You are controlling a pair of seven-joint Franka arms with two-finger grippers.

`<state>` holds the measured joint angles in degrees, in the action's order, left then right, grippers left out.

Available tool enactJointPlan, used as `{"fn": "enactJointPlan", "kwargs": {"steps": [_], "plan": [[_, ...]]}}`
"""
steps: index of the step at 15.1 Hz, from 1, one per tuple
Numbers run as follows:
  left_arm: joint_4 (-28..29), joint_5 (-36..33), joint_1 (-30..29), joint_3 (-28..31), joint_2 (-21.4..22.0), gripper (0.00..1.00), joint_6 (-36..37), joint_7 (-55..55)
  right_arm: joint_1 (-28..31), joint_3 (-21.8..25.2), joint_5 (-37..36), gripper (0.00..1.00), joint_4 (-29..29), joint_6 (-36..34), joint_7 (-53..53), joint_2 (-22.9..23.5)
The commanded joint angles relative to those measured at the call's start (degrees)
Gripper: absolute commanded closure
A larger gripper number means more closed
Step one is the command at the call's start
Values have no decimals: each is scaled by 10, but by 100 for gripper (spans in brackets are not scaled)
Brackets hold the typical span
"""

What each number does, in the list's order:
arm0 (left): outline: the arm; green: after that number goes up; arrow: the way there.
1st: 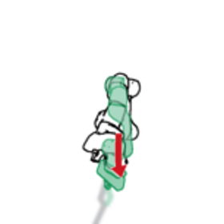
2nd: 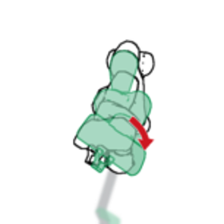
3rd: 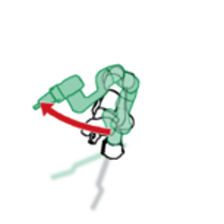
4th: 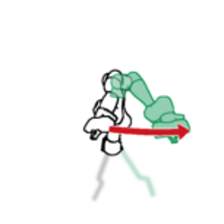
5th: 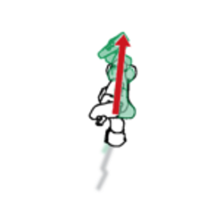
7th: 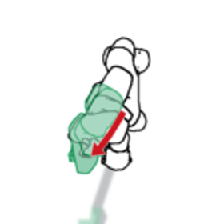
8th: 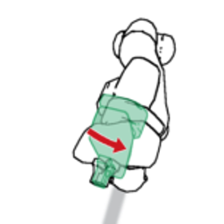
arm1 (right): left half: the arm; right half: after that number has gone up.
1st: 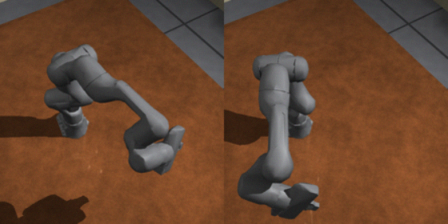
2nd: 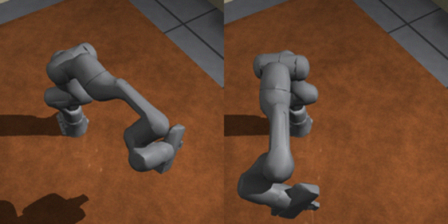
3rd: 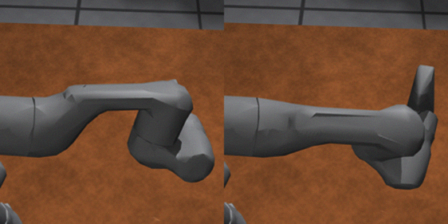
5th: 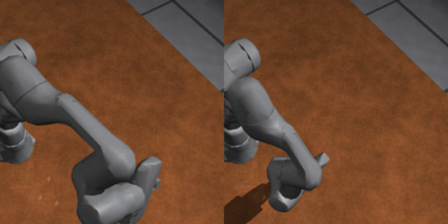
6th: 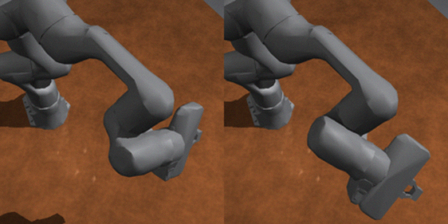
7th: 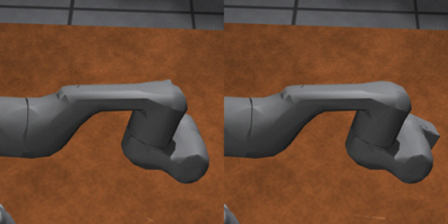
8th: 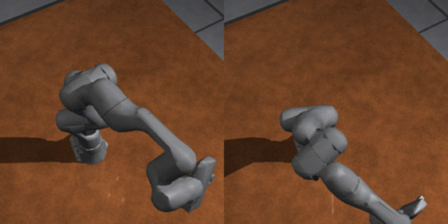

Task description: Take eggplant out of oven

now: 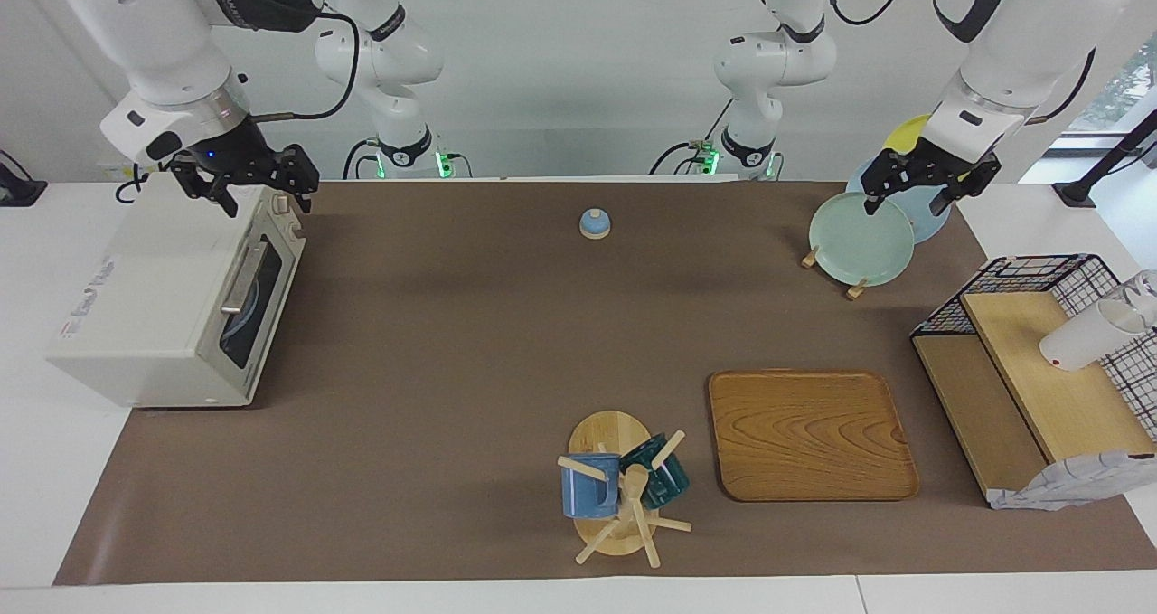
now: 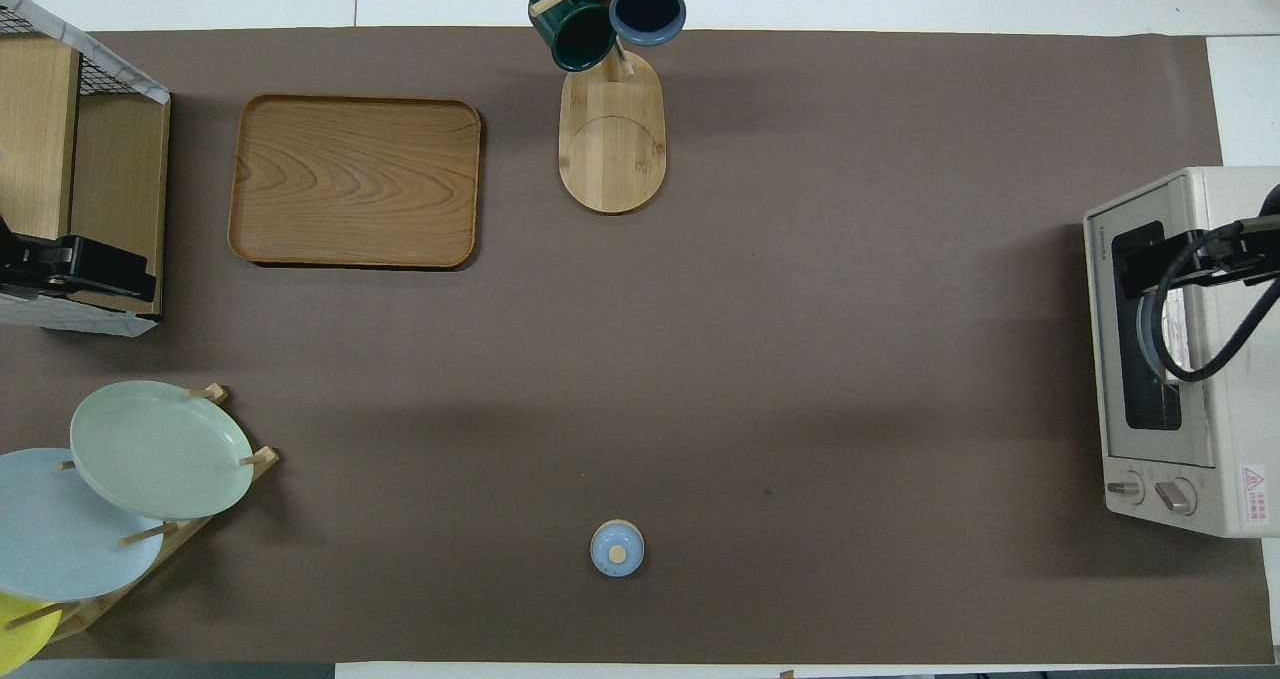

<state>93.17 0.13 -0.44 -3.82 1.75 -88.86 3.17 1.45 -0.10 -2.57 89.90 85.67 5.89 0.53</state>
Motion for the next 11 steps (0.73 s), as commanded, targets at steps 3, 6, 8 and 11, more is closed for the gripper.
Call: {"fn": "enactJointPlan", "kwargs": {"steps": [3,6,8,11], "plan": [[3,-13,-3,-3,9,0,4,-4,7,-3,8,0,-6,3,-11,3],[3,-13,-3,-3,9,0,4,-4,7,-3,7,0,-3,4,-18,1],[3,-13,-3,-3,9,0,4,-4,6,-5,8,0,-1,4,-6,0],[3,-12,-3,-3,9,0,4,-4,0,-7,4,100,24,25,-5,-11]]}}
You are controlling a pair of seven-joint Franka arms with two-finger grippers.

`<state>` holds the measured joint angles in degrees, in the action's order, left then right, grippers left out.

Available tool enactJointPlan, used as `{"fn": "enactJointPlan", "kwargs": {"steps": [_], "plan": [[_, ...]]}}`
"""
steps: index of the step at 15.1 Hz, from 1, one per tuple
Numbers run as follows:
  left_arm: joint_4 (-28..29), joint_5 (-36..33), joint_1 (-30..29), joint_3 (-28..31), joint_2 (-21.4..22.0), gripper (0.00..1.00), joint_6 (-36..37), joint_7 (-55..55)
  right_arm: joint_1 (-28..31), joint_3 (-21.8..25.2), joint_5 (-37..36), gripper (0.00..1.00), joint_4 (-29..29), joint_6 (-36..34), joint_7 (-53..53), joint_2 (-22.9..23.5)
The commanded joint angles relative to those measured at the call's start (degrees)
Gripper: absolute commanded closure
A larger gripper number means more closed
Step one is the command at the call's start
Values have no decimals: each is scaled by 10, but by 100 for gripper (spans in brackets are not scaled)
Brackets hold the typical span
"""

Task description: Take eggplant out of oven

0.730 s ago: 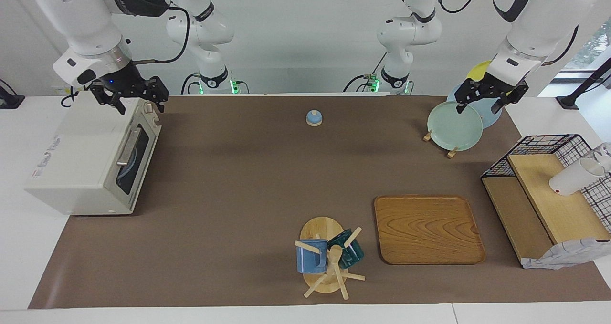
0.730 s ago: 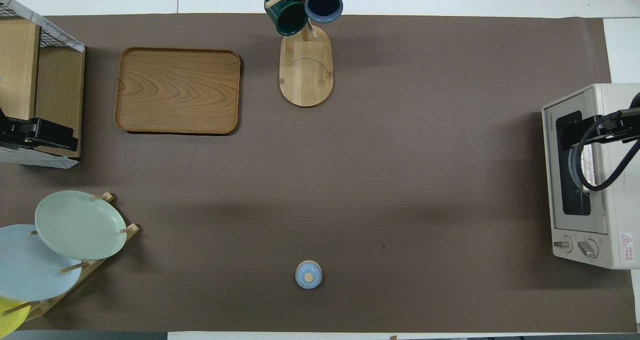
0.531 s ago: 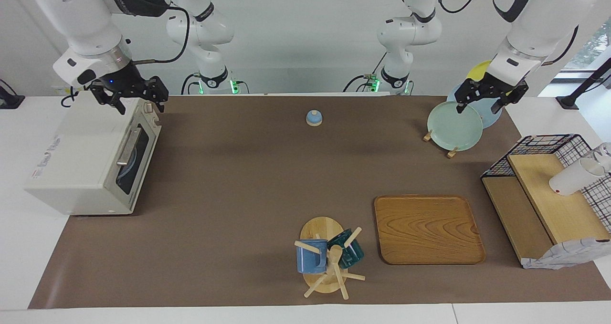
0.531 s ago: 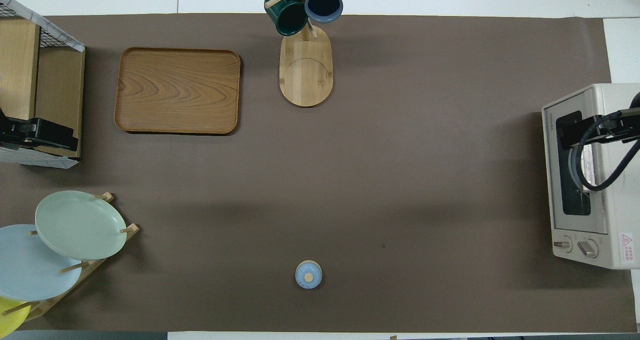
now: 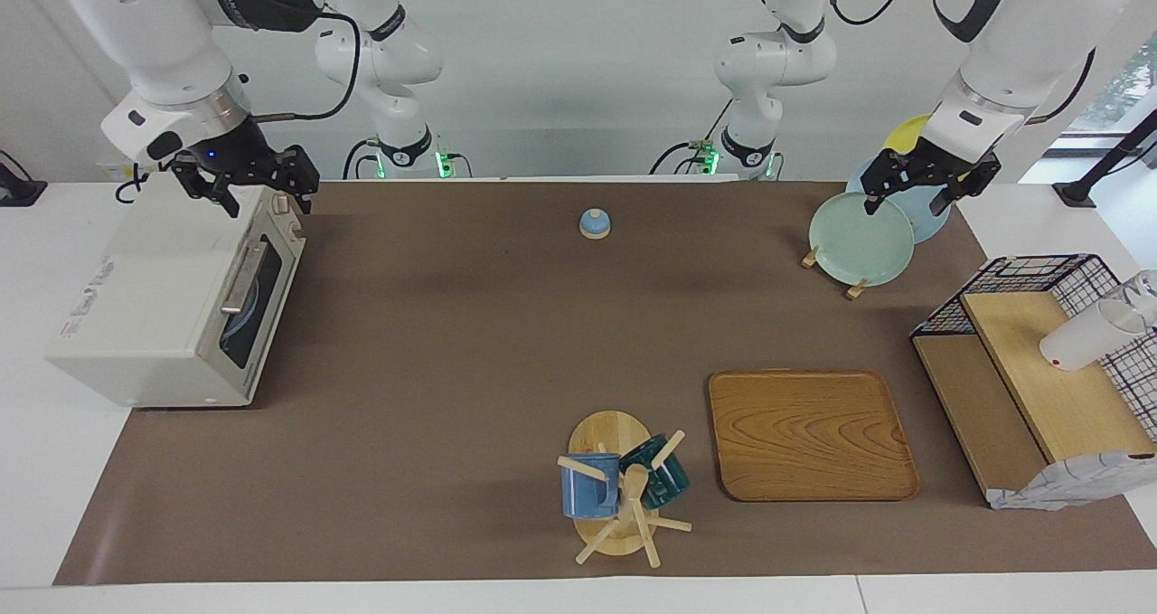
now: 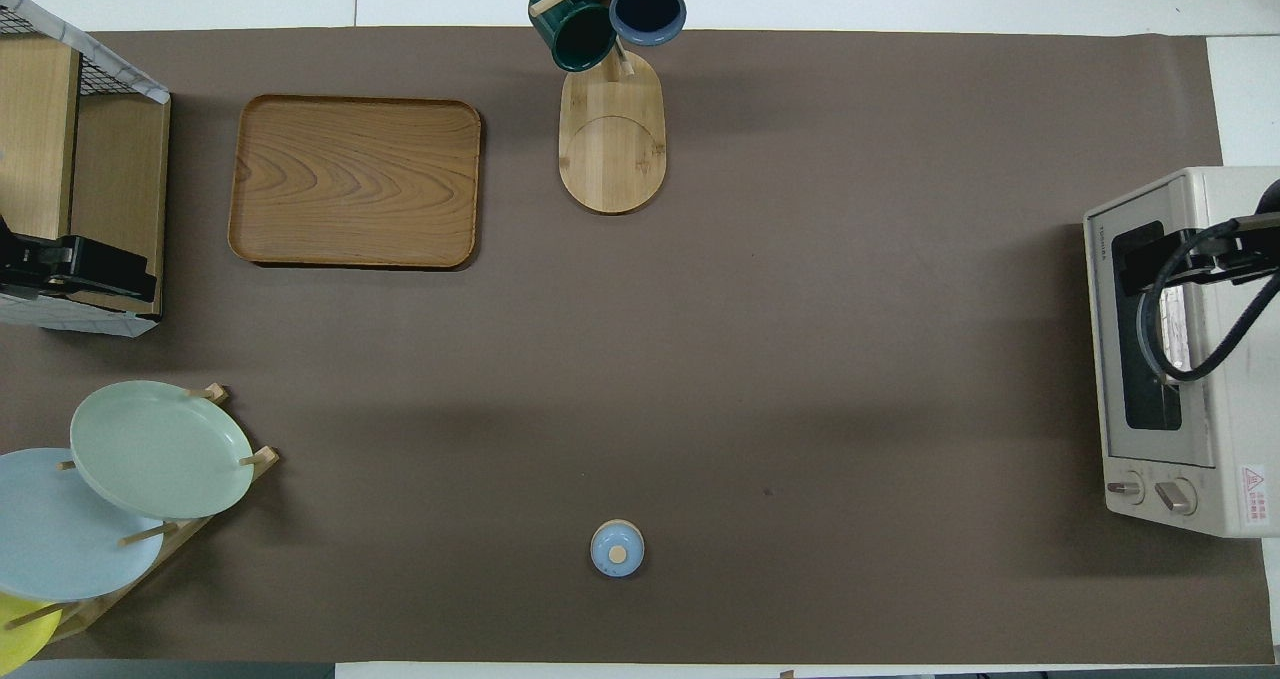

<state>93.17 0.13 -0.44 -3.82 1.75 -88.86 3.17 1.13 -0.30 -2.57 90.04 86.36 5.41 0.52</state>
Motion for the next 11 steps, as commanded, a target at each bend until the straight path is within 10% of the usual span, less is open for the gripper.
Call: {"fn": "enactJointPlan", "kwargs": {"steps": [1,11], "plan": [[3,-12,-3,-3,9,0,4,-4,4,-8,5,100,52,25,3,-25],[3,-12,-4,-3,9,0,4,-4,18,-6,-103,100,210,182,-74,-54]]}}
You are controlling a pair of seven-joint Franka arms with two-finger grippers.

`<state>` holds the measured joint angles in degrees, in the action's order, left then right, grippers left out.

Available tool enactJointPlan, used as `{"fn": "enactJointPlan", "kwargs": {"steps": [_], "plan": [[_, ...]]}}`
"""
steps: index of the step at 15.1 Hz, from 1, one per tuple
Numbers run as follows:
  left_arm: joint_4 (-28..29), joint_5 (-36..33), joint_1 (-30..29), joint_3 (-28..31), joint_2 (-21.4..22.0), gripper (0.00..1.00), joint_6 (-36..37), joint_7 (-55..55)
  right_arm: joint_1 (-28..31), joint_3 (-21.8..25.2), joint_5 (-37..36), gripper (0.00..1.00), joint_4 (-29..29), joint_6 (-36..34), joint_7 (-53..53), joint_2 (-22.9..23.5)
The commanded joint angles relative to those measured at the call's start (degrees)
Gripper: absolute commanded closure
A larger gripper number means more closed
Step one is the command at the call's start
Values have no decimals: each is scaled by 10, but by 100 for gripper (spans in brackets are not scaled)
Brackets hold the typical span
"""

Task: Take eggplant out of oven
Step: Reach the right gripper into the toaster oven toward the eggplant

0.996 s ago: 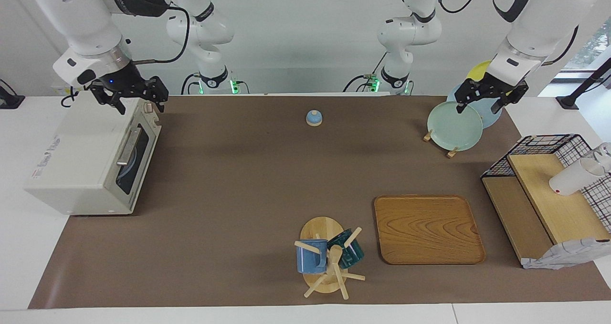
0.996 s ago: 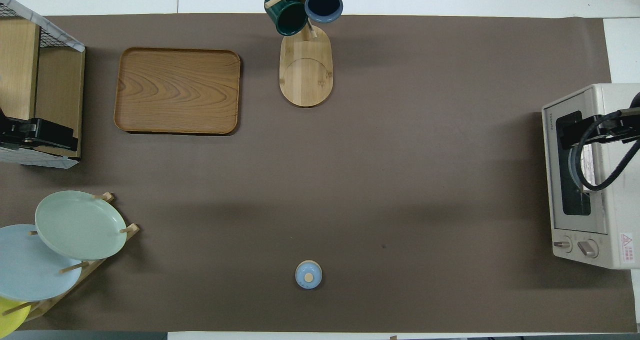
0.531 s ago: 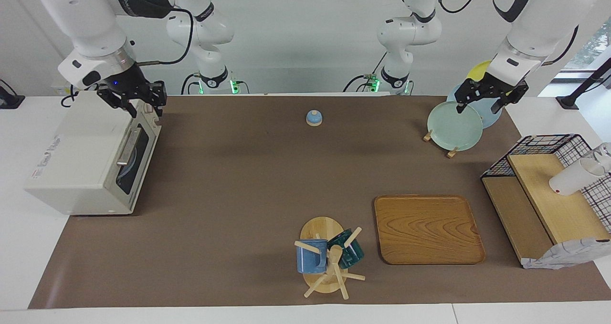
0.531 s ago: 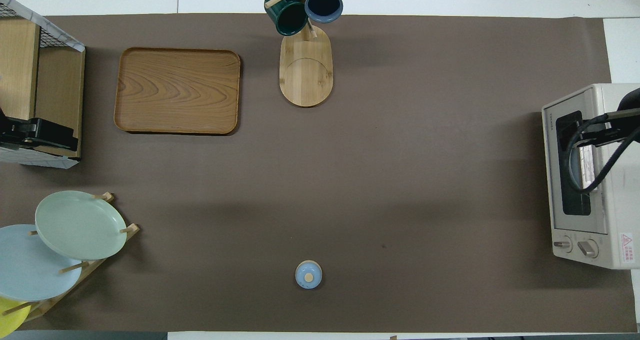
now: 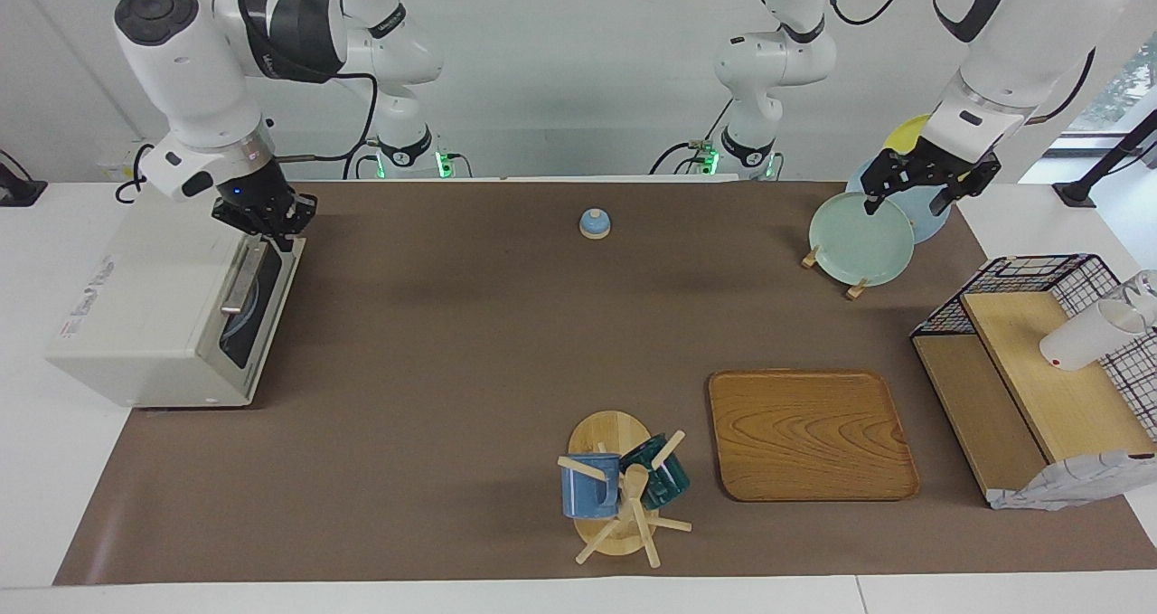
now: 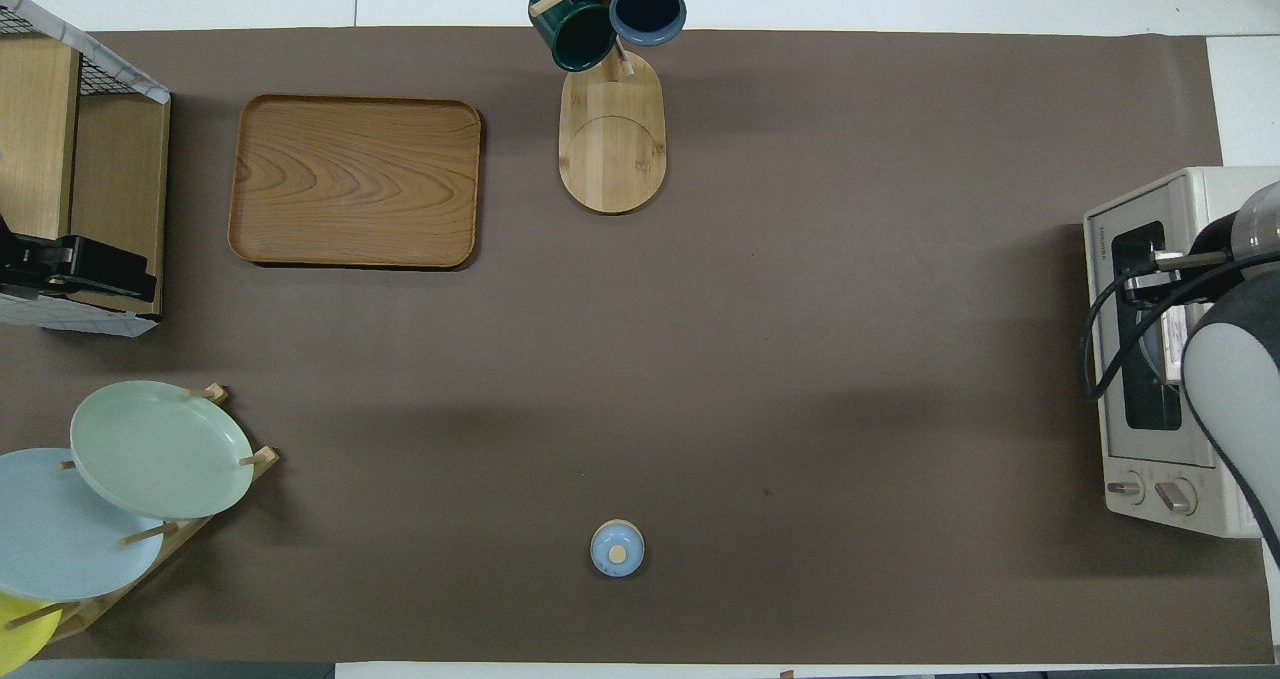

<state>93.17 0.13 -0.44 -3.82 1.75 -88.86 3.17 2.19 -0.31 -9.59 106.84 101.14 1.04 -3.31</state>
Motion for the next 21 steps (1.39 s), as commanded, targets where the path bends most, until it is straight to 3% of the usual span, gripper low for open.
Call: {"fn": "enactJointPlan", "kwargs": {"steps": [1,3,13,21], "plan": [[3,-13,-4,-3,9,0,4,-4,14,-5,-48,100,56,53,-30,-15],[3,-12,-3,-3,9,0,4,-4,20,-7,-82,100,61,58,-27,-14],[3,-12,-4,-3,9,0,4,-4,51,-7,-83,100,111,105,14,-13],[3,-13,-3,-3,9,0,4,-4,30,-7,-13,100,150,156,6,9]]}}
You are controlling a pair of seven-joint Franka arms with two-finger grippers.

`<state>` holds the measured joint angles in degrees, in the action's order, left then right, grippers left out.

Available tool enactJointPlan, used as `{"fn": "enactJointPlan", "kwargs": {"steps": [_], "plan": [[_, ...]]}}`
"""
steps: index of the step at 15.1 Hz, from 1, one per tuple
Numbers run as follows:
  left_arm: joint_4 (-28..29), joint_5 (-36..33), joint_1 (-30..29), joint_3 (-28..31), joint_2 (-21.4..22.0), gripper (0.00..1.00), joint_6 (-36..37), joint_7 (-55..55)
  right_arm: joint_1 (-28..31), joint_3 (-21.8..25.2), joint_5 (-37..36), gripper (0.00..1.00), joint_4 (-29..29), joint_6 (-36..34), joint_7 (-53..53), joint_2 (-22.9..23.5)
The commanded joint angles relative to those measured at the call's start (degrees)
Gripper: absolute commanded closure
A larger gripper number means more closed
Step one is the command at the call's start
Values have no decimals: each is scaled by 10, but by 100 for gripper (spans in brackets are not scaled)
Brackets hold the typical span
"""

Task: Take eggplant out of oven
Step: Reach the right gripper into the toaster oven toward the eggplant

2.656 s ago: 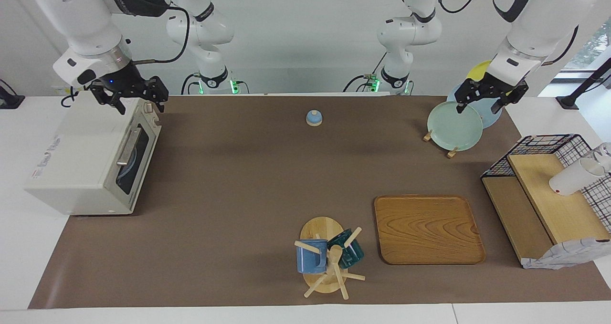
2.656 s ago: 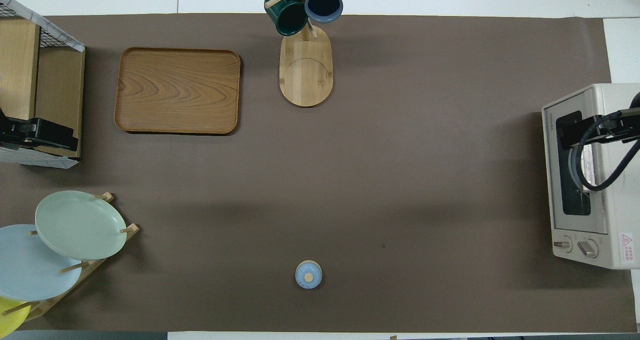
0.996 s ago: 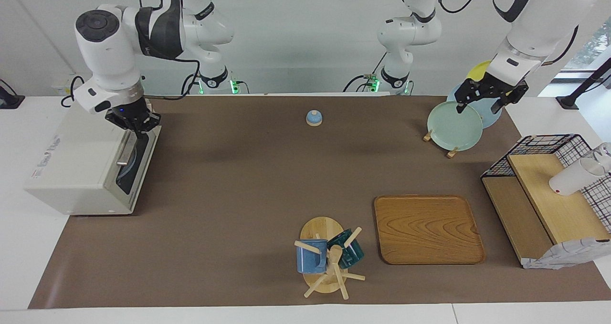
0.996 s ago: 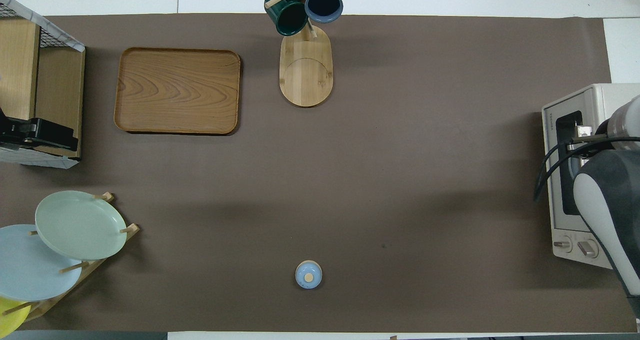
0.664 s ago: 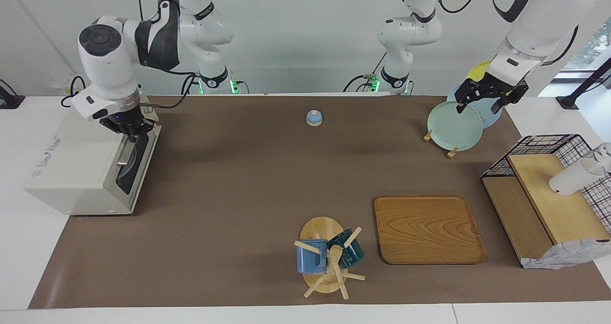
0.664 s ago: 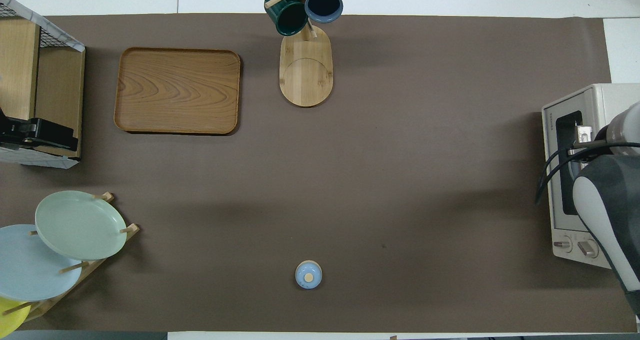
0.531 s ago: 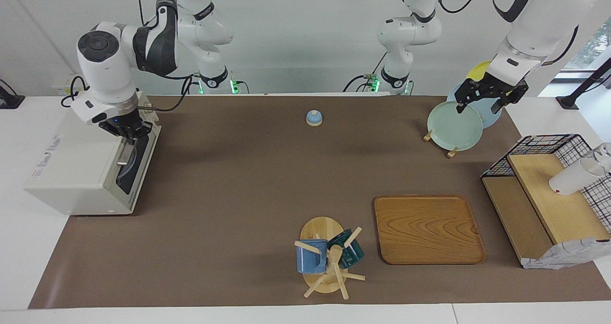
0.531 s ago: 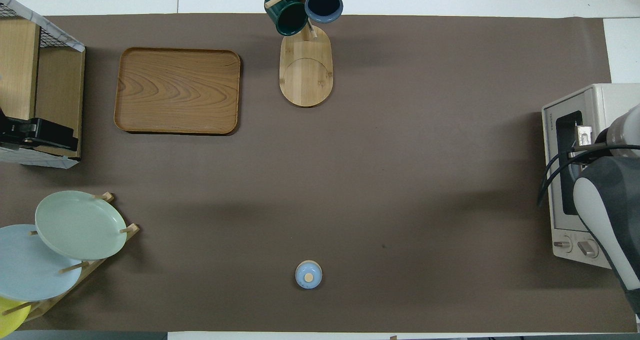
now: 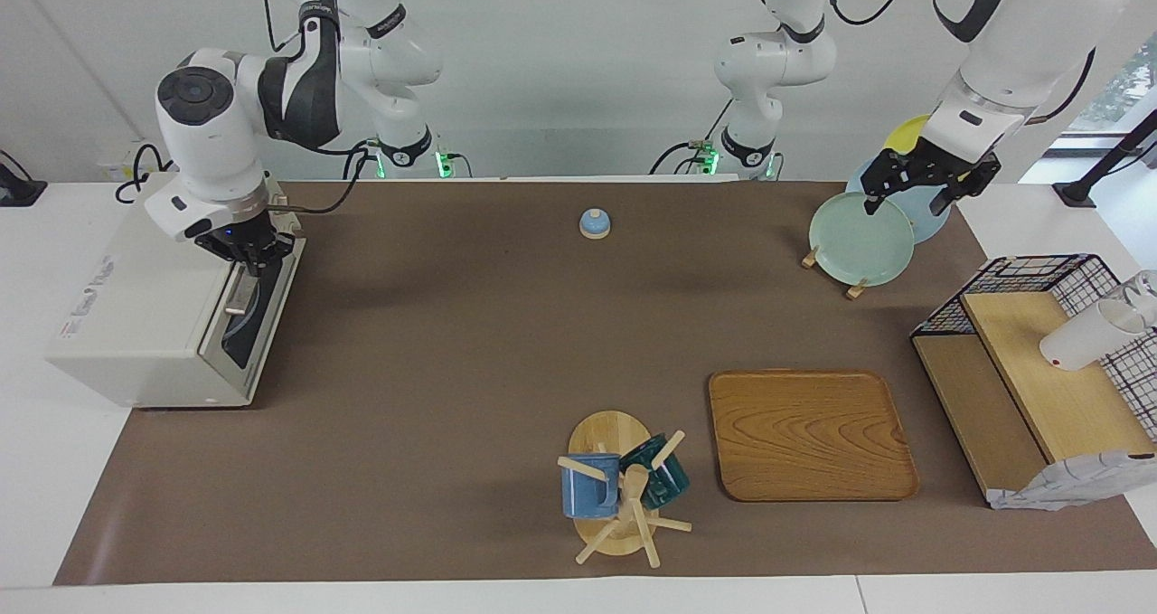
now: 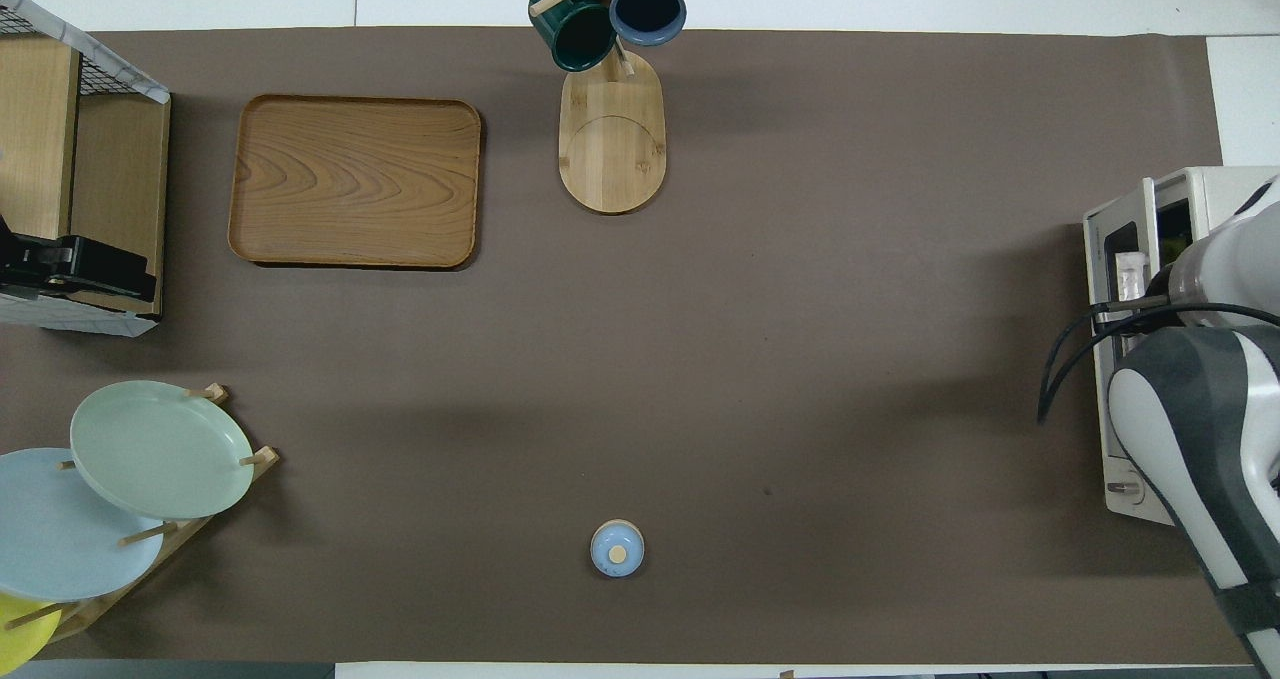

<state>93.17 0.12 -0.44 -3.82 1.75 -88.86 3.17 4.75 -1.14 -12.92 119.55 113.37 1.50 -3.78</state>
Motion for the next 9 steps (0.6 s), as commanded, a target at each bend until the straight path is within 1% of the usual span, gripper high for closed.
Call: {"fn": "enactJointPlan", "kwargs": {"steps": [1,3,4,6,8,9], "plan": [[3,-13,-3,-3,9,0,4,-4,3,1,29,100,24,47,1,21],[3,-12,-3,-3,9,0,4,-4,1,0,46,100,25,62,1,35],[3,-13,-3,-3,9,0,4,-4,-15,1,57,100,26,73,0,41],[3,-12,-3,-3,9,0,4,-4,-22,1,69,100,33,100,-23,60],[3,-12,-3,-3,9,0,4,-4,-36,1,71,100,66,149,-44,61],[3,-12,-3,-3,9,0,4,-4,-45,1,71,100,73,162,-51,65]]}}
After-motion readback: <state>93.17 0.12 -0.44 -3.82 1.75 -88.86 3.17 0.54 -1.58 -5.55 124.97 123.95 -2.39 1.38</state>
